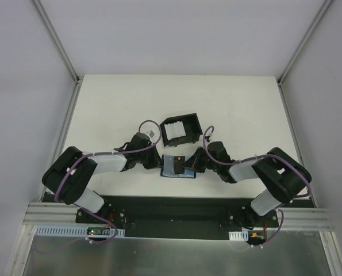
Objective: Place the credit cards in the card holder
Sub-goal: Insert the credit card into the card holder.
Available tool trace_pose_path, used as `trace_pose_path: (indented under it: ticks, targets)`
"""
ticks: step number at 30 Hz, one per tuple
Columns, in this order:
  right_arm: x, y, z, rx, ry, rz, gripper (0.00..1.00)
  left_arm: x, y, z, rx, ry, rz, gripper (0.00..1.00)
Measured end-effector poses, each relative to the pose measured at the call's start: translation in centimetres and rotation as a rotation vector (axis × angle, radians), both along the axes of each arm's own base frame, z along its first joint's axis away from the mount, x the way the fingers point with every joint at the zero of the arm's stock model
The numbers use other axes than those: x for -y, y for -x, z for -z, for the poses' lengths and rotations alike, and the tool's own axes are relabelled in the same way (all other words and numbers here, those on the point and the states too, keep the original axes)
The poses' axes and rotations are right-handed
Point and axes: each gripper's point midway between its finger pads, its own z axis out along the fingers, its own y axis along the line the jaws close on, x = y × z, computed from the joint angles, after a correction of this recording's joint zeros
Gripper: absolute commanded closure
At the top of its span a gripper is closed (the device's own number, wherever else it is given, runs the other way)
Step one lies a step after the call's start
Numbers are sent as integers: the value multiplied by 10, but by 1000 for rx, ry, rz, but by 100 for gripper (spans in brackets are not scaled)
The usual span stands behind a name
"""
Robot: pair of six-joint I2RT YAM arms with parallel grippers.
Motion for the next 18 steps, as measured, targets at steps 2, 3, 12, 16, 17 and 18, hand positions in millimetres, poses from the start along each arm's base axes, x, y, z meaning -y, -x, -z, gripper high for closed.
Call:
trace_pose_path:
  ticks: [2, 3, 12, 16, 17, 18]
  targets:
    - [0, 0, 0, -5, -7, 8, 100, 0, 0, 0, 0, 0, 0, 100]
    - [1, 1, 1, -9, -9, 13, 100, 0, 0, 0, 0, 0, 0, 100]
    - [11, 2, 0, -10, 26, 74, 100, 0, 0, 0, 1, 0, 0, 100]
    - [12, 2, 1, -14, 34, 75, 100, 0, 0, 0, 2, 0, 0, 100]
    - [11, 2, 1, -16, 32, 71, 100, 0, 0, 0, 2, 0, 0, 100]
    - [9, 2, 1, -17, 29, 67, 100, 0, 0, 0, 2, 0, 0, 100]
